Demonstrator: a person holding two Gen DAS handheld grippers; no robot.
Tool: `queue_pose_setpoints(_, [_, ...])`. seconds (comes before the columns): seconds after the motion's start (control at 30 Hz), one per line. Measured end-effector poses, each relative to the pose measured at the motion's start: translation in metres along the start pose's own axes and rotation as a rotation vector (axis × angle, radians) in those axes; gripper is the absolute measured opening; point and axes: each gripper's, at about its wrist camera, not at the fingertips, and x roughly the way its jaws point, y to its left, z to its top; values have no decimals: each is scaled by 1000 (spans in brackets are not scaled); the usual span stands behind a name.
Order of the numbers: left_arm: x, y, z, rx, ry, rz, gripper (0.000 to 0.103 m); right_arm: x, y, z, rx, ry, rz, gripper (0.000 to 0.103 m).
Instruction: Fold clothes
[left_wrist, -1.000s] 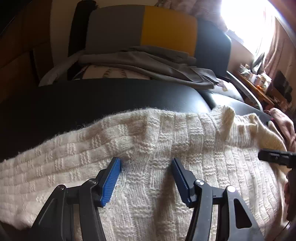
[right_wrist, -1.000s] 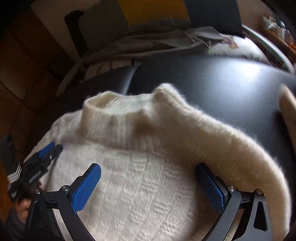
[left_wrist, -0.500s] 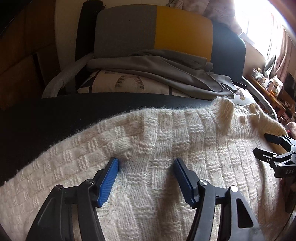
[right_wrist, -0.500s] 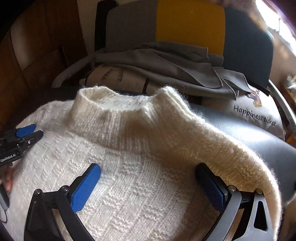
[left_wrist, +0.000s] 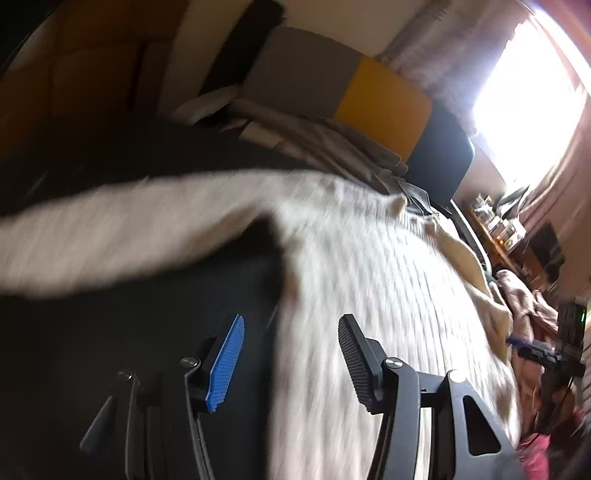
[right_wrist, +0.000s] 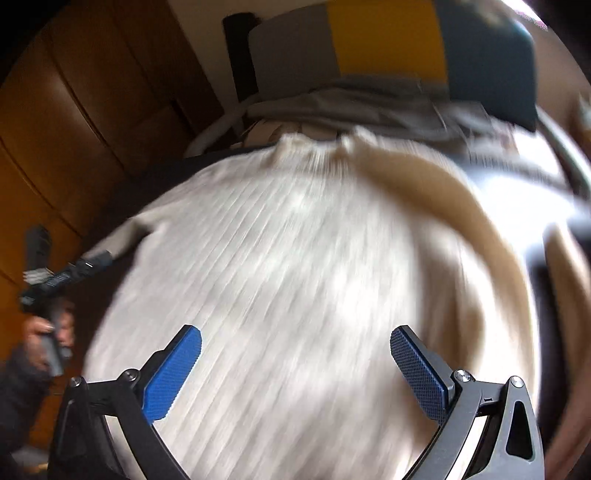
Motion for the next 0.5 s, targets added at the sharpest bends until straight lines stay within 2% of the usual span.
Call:
queue_pose_setpoints(0.07, [-20,13,-29,-49,34,-19,56,-24,2,-44,62,21,60,103])
queue_pose_setpoints(0.17, [-34,20,-51,-112,49,-68,57,-33,16,-95,64,49,52,103])
queue_pose_setpoints(0.27, [-42,18,-67,-156,57,-124,59,-28,19,-108,71,43,9,103])
queue_pose_setpoints(0.37, [-31,7,-75,-135,96,-102,59,-23,20,-116,84,29,-29,103])
queue_pose_setpoints(0.43, [-21,-6,-80,-75,106,-30,59,-19,20,-122,93,20,-54,103])
queue_pose_setpoints(0.5, [-17,-21,-84,-18,81,20,59,-16,20,-126,97,12,-77,103])
